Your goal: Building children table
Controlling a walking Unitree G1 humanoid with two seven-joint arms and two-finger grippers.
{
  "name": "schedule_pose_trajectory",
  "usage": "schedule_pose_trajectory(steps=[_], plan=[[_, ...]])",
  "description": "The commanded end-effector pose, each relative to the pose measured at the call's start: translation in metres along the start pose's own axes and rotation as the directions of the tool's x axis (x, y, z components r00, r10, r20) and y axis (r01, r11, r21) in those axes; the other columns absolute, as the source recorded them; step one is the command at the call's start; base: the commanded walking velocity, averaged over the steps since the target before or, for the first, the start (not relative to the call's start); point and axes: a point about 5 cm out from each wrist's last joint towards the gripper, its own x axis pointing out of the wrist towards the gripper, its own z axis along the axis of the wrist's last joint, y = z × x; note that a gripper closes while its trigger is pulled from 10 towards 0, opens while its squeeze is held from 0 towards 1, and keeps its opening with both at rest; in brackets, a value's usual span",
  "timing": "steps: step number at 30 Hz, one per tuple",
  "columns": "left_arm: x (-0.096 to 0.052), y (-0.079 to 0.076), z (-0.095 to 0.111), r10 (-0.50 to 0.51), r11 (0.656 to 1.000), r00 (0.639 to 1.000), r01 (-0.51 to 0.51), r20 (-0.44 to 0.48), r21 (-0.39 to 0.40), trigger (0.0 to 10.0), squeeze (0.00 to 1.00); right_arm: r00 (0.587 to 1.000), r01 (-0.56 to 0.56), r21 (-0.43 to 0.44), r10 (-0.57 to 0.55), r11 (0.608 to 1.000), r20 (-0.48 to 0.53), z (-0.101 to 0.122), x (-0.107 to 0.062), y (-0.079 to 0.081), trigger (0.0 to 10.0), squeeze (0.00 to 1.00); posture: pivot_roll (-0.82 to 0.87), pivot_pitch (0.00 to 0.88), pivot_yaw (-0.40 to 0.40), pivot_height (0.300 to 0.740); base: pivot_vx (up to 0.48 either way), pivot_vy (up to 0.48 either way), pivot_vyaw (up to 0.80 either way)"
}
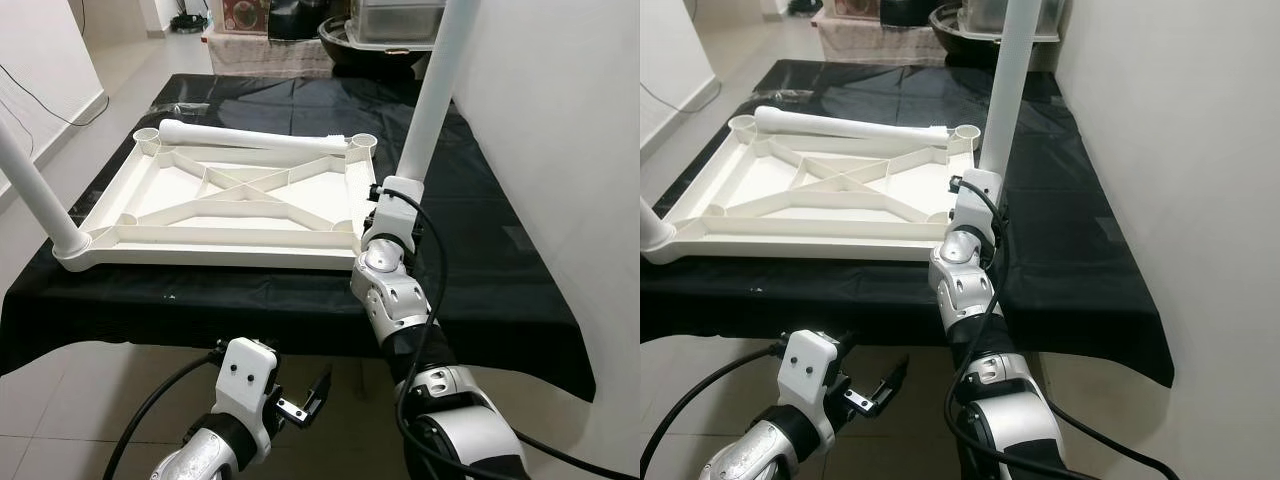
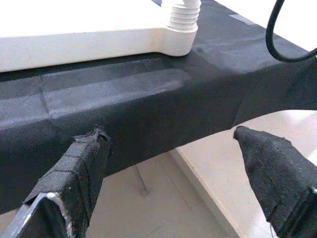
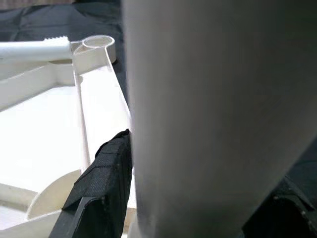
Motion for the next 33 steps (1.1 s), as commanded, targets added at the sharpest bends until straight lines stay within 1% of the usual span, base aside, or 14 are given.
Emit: schedule_pose_trajectory(steps=[1, 2, 3, 4, 8, 9, 12, 13, 20, 24, 27, 29, 32, 33], plan=[[-0.001, -0.001, -0.005, -0.004, 1.0, 1.0, 0.004, -0.023, 0.002, 10.0, 0.0, 1.0, -0.014, 0.037, 0.014, 0.999, 0.009, 0.005, -0.002, 0.002, 10.0, 0.0, 0.07, 0.141, -0.046, 0.74, 0.0, 0.0, 0.0], [-0.001, -0.001, -0.005, -0.004, 1.0, 1.0, 0.004, -0.025, 0.001, 10.0, 0.0, 0.999, -0.03, 0.041, 0.029, 0.999, 0.013, 0.006, -0.004, 0.003, 10.0, 0.61, 0.07, 0.136, -0.046, 0.74, 0.0, 0.0, 0.0], [-0.001, -0.001, -0.005, -0.004, 1.0, 1.0, 0.004, -0.025, 0.001, 10.0, 0.0, 0.999, -0.03, 0.041, 0.029, 0.999, 0.013, 0.006, -0.004, 0.003, 10.0, 0.61, 0.07, 0.136, -0.046, 0.74, 0.0, 0.0, 0.0], [-0.001, -0.001, -0.006, -0.004, 1.0, 1.0, 0.004, -0.025, 0.002, 10.0, 0.0, 0.999, -0.047, 0.038, 0.046, 0.998, 0.026, 0.007, -0.006, 0.004, 10.0, 1.0, 0.07, 0.135, -0.046, 0.74, 0.0, 0.0, 0.0], [0.0, -0.001, -0.006, -0.005, 1.0, 1.0, 0.005, -0.026, 0.002, 10.0, 0.0, 0.997, -0.067, 0.039, 0.066, 0.997, 0.03, 0.007, -0.008, 0.005, 10.0, 1.0, 0.07, 0.124, -0.046, 0.74, 0.0, 0.0, 0.0], [0.0, 0.0, -0.007, -0.007, 1.0, 1.0, 0.007, -0.028, 0.003, 10.0, 0.0, 0.995, -0.092, 0.032, 0.091, 0.995, 0.037, 0.006, -0.01, 0.004, 10.0, 0.0, 0.07, 0.12, -0.043, 0.74, 0.0, 0.0, 0.0], [0.0, 0.0, -0.008, -0.008, 1.0, 1.0, 0.008, -0.029, 0.003, 10.0, 0.0, 0.993, -0.106, 0.021, 0.105, 0.994, 0.044, 0.004, -0.012, 0.001, 10.0, 0.0, 0.07, 0.111, -0.045, 0.74, 0.0, 0.0, 0.0], [0.002, 0.001, -0.009, -0.009, 1.0, 0.999, 0.009, -0.031, 0.005, 10.0, 0.0, 0.983, -0.176, 0.019, 0.175, 0.984, 0.063, 0.0, -0.018, -0.007, 10.0, 0.0, 0.07, 0.097, -0.046, 0.74, 0.0, 0.0, 0.0], [0.003, 0.001, -0.011, -0.009, 1.0, 0.999, 0.01, -0.033, 0.005, 10.0, 0.0, 0.968, -0.239, 0.036, 0.236, 0.97, 0.082, -0.002, -0.023, -0.015, 10.0, 0.0, 0.07, 0.088, -0.045, 0.74, 0.0, 0.0, 0.0], [0.006, 0.004, -0.013, -0.011, 1.0, 0.999, 0.011, -0.036, 0.007, 10.0, 0.0, 0.929, -0.368, 0.09, 0.362, 0.925, 0.077, -0.011, -0.031, -0.03, 10.0, 0.0, 0.07, 0.073, -0.04, 0.74, 0.0, 0.0, 0.0], [0.007, 0.005, -0.013, -0.012, 1.0, 0.999, 0.012, -0.036, 0.009, 10.0, 0.0, 0.911, -0.413, 0.112, 0.408, 0.904, 0.064, -0.013, -0.033, -0.032, 10.0, 0.0, 0.07, 0.075, -0.04, 0.74, 0.0, 0.0, 0.0], [0.007, 0.005, -0.013, -0.012, 1.0, 0.999, 0.012, -0.036, 0.009, 10.0, 0.0, 0.911, -0.413, 0.112, 0.408, 0.904, 0.064, -0.013, -0.033, -0.032, 10.0, 0.0, 0.07, 0.075, -0.04, 0.74, 0.0, 0.0, 0.0], [0.009, 0.007, -0.013, -0.009, 1.0, 0.999, 0.009, -0.033, 0.013, 10.0, 0.0, 0.864, -0.503, 0.101, 0.501, 0.858, 0.045, -0.015, -0.038, -0.037, 10.0, 0.0, 0.06, 0.09, -0.035, 0.74, 0.0, 0.0, 0.0], [0.009, 0.007, -0.013, -0.009, 1.0, 0.999, 0.009, -0.033, 0.013, 10.0, 0.0, 0.864, -0.503, 0.101, 0.501, 0.858, 0.045, -0.015, -0.038, -0.037, 10.0, 0.0, 0.06, 0.09, -0.035, 0.74, 0.0, 0.0, 0.0]])
